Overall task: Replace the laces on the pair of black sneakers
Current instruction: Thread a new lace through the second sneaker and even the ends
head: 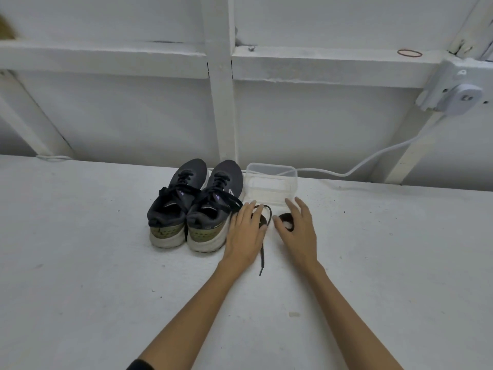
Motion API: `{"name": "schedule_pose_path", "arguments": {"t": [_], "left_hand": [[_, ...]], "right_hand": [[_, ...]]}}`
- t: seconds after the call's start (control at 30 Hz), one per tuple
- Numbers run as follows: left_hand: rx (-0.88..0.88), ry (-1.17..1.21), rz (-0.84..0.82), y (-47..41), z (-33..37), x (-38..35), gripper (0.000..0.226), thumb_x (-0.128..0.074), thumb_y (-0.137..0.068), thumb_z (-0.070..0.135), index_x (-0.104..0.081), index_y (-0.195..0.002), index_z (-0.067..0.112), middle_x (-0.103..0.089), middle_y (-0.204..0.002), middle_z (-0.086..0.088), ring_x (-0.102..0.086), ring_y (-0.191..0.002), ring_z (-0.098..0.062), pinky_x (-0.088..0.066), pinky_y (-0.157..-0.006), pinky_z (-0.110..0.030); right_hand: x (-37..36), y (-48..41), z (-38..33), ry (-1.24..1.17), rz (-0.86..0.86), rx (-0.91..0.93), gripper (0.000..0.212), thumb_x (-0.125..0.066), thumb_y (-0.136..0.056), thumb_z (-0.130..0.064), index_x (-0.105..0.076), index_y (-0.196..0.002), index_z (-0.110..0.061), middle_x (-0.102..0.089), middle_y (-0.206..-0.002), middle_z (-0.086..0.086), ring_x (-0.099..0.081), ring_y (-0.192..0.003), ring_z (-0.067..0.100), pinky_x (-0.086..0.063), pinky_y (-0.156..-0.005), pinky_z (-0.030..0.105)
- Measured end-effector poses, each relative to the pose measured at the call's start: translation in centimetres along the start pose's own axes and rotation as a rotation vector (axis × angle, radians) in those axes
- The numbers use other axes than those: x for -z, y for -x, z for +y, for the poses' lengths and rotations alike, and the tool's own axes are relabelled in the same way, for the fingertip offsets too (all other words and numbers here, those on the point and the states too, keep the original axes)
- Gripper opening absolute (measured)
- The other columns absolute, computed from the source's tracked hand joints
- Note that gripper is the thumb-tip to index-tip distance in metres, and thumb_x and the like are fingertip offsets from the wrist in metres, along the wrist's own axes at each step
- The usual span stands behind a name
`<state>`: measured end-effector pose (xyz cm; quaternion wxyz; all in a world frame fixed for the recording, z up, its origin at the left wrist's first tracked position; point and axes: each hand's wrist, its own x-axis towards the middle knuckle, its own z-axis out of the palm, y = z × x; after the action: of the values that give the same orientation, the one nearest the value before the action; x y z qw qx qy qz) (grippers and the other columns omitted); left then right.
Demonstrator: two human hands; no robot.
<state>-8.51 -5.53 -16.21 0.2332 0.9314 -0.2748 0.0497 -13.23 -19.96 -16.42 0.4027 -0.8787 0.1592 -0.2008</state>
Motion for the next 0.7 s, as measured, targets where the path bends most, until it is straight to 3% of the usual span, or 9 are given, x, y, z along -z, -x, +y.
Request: {"name": "schedule_pose_path", "arguments": {"t": [0.1, 0.17, 0.23, 0.3, 0.37, 0.43, 0.6, 0.7], "left_hand": [[0.002, 0.067, 0.144, -1.1, 1.2, 1.4, 0.046, -0.043, -0.100, 0.027, -0.041, -0.145, 0.016, -0.028, -0.157, -0.003, -0.022, -0.145, -0.021, -0.025, -0.113, -0.039], [0.013, 0.047, 0.192, -2.6, 1.9, 2.3, 0.048, -0.044, -0.097, 0.022, -0.042, -0.144, 0.014, -0.027, -0.158, -0.007, -0.021, -0.145, -0.024, -0.027, -0.110, -0.040], [0.111, 0.029, 0.102, -4.4, 2.2, 3.2, 0.055, -0.046, -0.096, 0.021, -0.032, -0.149, 0.014, -0.015, -0.161, -0.010, -0.012, -0.149, -0.027, -0.022, -0.114, -0.042], [0.212, 0.035, -0.026, -5.7, 2.0, 3.6, 0.063, -0.047, -0.097, 0.022, -0.019, -0.153, 0.013, -0.003, -0.163, -0.014, -0.004, -0.150, -0.029, -0.017, -0.119, -0.044], [0.237, 0.030, -0.123, -6.1, 1.6, 3.7, 0.065, -0.046, -0.098, 0.023, -0.015, -0.154, 0.011, 0.000, -0.163, -0.016, -0.005, -0.150, -0.029, -0.017, -0.119, -0.043], [0.213, 0.017, -0.156, -5.9, 1.3, 3.5, 0.064, -0.045, -0.098, 0.023, -0.015, -0.154, 0.010, 0.000, -0.163, -0.016, -0.007, -0.150, -0.028, -0.018, -0.118, -0.043], [0.172, 0.054, -0.156, -5.2, 0.6, 3.2, 0.066, -0.047, -0.098, 0.021, -0.014, -0.155, 0.011, 0.004, -0.163, -0.012, -0.004, -0.151, -0.024, -0.017, -0.118, -0.042], [0.194, 0.130, -0.099, -4.6, 0.8, 3.2, 0.065, -0.046, -0.097, 0.016, -0.016, -0.154, 0.013, 0.000, -0.164, -0.009, -0.003, -0.151, -0.022, -0.016, -0.120, -0.042]], "right_hand": [[1.5, -1.7, -1.4, -0.125, 0.091, -0.018, 0.047, -0.054, -0.099, -0.030, -0.044, -0.145, -0.028, -0.030, -0.156, 0.000, -0.027, -0.143, 0.012, -0.026, -0.101, 0.019], [2.0, -3.7, -1.7, -0.127, 0.031, -0.029, 0.043, -0.055, -0.099, -0.027, -0.049, -0.141, -0.026, -0.032, -0.156, 0.006, -0.027, -0.144, 0.016, -0.024, -0.102, 0.020], [2.3, -5.6, -1.5, -0.103, -0.061, -0.028, 0.034, -0.062, -0.095, -0.023, -0.060, -0.130, -0.024, -0.037, -0.152, 0.011, -0.029, -0.144, 0.021, -0.026, -0.106, 0.025], [2.2, -6.9, -1.3, -0.101, -0.089, -0.005, 0.020, -0.068, -0.090, -0.020, -0.068, -0.110, -0.022, -0.053, -0.139, 0.011, -0.042, -0.135, 0.023, -0.035, -0.110, 0.038], [2.4, -7.5, -1.5, -0.122, -0.056, 0.007, 0.006, -0.069, -0.086, -0.013, -0.070, -0.090, -0.018, -0.066, -0.111, 0.005, -0.057, -0.110, 0.018, -0.048, -0.096, 0.046], [2.8, -7.9, -1.8, -0.151, -0.024, -0.018, 0.009, -0.067, -0.086, -0.008, -0.069, -0.080, -0.015, -0.069, -0.098, 0.003, -0.059, -0.096, 0.015, -0.050, -0.087, 0.043], [3.0, -8.6, -1.0, -0.128, -0.047, -0.066, 0.003, -0.069, -0.087, -0.010, -0.071, -0.088, -0.007, -0.065, -0.125, 0.008, -0.053, -0.124, 0.021, -0.037, -0.085, 0.020], [3.2, -7.7, -0.7, -0.156, -0.072, -0.037, 0.029, -0.071, -0.087, -0.019, -0.065, -0.115, -0.015, -0.059, -0.128, -0.002, -0.052, -0.121, 0.015, -0.043, -0.093, 0.022]]}}
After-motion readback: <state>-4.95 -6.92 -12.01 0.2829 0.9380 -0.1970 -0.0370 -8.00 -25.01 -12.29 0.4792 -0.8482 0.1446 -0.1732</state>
